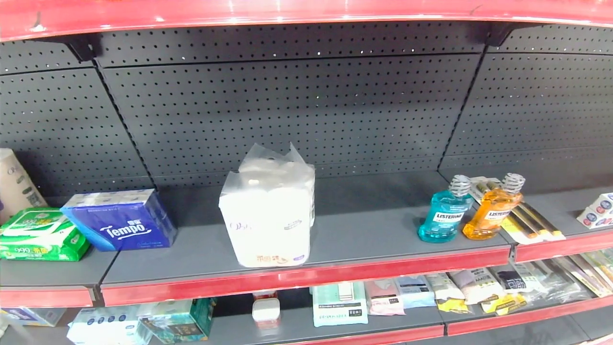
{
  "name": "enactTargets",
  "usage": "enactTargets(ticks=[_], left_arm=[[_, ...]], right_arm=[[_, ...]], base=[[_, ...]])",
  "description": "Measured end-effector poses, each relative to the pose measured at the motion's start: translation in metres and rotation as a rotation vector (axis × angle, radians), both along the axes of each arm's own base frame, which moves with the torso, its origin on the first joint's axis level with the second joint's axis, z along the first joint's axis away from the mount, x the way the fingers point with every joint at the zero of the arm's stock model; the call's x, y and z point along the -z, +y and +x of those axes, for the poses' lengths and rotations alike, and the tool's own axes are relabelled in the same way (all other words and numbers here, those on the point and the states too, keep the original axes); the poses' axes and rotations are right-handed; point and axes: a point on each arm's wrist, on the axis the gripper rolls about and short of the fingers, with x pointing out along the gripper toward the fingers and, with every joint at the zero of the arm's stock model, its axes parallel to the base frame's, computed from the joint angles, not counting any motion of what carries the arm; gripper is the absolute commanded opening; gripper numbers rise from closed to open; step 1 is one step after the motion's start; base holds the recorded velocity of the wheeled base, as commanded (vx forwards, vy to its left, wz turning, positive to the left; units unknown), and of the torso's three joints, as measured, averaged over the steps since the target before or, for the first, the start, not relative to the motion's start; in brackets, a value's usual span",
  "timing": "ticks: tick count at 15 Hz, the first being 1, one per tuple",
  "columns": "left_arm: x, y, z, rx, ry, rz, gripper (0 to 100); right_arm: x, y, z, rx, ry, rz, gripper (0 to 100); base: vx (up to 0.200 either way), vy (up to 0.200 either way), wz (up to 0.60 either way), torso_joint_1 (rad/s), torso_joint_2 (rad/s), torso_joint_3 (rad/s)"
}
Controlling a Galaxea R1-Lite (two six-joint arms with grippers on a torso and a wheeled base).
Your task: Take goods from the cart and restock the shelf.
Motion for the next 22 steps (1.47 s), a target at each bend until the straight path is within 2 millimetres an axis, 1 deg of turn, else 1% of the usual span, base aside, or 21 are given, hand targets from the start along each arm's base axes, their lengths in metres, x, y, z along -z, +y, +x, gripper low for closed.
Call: enactTargets(ticks=[7,11,22], left_arm=[[0.0000,0.0000,0.0000,0.000,0.000,0.001,100],[0.0000,0.0000,0.0000,0.000,0.000,0.001,100],[0.0000,0.0000,0.0000,-0.001,0.000,-0.002,100]], right_arm=[[0.0001,0.0000,0.0000,-0.001,0.000,0.000,100],[0.0001,0.0000,0.0000,0.000,0.000,-0.001,100],[0.0001,0.0000,0.0000,0.001,0.000,0.001,100]], base=[[0.000,0.000,0.00,0.000,0.00,0.000],[0.000,0.000,0.60,0.000,0.00,0.001],[0.000,0.000,0.00,0.000,0.00,0.000]])
